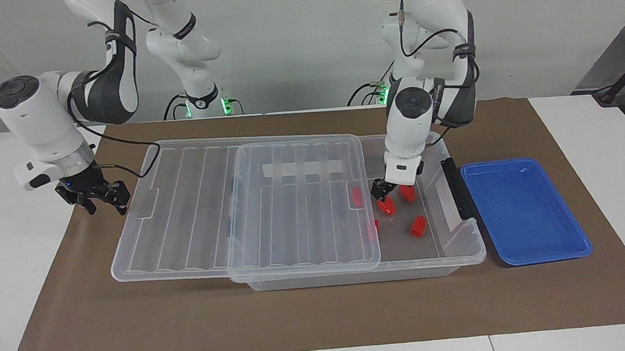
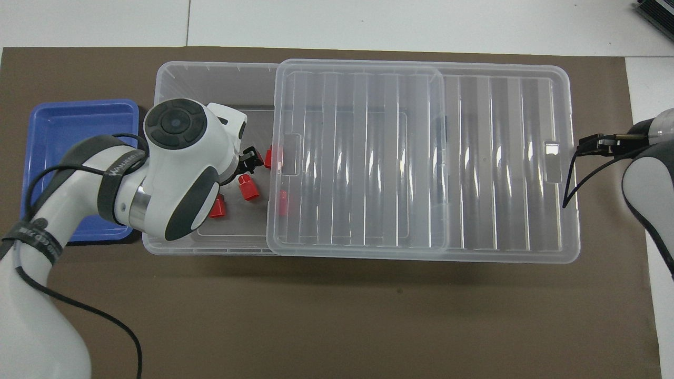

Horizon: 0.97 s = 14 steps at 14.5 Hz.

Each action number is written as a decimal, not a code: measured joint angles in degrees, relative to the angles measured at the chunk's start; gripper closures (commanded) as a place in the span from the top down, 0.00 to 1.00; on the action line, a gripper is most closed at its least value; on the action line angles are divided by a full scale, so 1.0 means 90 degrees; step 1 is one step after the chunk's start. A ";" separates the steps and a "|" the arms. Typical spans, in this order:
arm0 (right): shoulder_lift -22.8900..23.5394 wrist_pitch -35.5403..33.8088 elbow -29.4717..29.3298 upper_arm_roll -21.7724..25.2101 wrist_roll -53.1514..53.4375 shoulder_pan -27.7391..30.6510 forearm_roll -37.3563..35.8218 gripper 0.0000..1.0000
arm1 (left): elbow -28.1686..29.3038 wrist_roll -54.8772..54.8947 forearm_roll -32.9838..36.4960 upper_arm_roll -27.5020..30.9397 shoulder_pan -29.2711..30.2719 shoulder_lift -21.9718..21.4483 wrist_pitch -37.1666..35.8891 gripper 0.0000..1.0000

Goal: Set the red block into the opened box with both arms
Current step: 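Withdraw the left gripper while the right gripper slides the lid back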

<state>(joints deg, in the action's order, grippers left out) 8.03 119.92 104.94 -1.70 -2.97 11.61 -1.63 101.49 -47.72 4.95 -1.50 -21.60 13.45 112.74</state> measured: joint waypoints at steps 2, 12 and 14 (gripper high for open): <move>0.0000 0.0000 0.0000 -0.0024 0.0000 -0.0003 0.0000 0.68 | -0.0661 0.0503 0.0000 0.0007 0.0264 -0.0079 -0.0965 0.95; 0.0000 0.0005 -0.0009 -0.0073 0.0144 -0.0629 0.0008 0.00 | -0.1751 0.6776 0.0073 0.0138 0.3010 -0.0163 -0.2784 0.93; -0.0001 0.0006 -0.0017 -0.0074 0.0146 -0.0799 0.0008 0.00 | -0.1752 0.7475 0.0073 0.0138 0.3471 -0.0164 -0.2737 0.91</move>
<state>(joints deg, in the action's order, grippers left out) 8.02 119.98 104.78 -2.36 -1.66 4.41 -1.55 85.72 19.55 5.61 -0.25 9.64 11.98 88.10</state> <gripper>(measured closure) 0.991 0.070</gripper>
